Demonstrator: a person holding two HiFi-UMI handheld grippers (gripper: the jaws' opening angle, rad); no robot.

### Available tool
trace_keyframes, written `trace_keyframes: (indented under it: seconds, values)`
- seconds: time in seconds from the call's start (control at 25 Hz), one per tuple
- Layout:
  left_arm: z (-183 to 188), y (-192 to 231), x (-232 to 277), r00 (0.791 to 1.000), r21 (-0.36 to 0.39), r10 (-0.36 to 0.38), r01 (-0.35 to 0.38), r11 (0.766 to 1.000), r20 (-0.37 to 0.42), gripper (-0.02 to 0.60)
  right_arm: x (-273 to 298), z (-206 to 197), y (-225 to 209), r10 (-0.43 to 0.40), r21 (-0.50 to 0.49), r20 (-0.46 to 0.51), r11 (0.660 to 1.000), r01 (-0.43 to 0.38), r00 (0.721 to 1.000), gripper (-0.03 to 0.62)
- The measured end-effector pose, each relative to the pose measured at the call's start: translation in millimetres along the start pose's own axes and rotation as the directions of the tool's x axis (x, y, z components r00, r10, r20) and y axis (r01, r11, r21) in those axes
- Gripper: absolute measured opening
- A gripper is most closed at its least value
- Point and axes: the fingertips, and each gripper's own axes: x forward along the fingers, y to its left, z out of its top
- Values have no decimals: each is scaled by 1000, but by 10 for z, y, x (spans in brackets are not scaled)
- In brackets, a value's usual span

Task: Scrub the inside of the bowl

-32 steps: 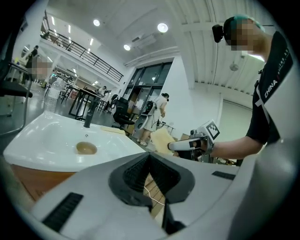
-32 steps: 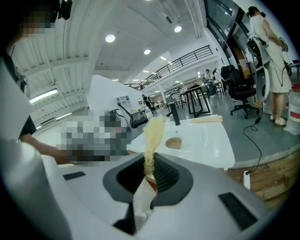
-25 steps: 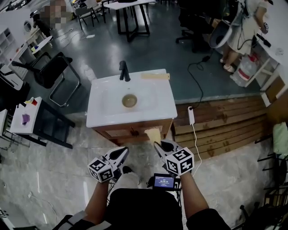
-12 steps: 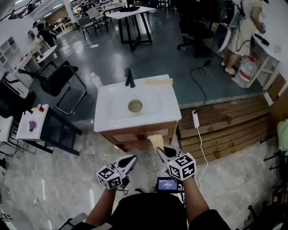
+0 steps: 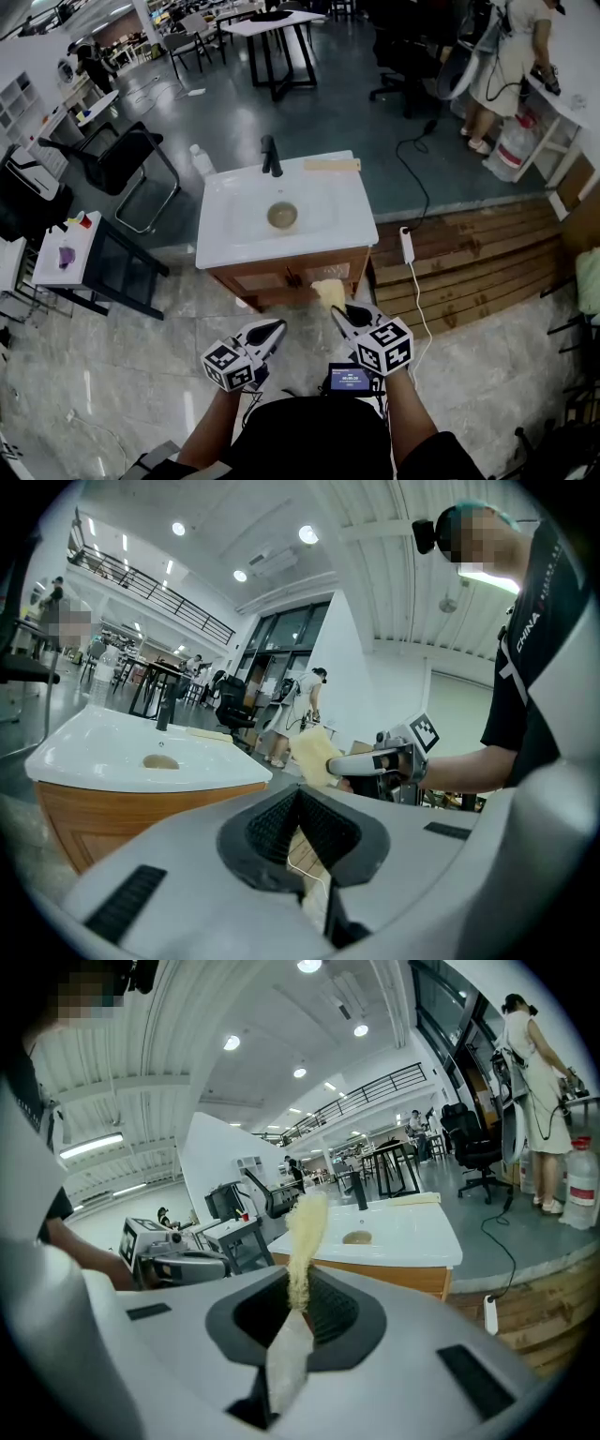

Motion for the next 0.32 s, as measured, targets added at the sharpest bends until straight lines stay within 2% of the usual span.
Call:
trace_keyframes:
  seconds: [0.16,0.32]
  values:
    - [1,27,-7,1000,31,16,-16,999,-18,3,8,20,19,9,-4,1,1000,-9,1000,40]
    - [28,24,-2,1000,15,8,-8,1000,-1,3,24,37,41,19,-14,1,1000,-19,1000,40]
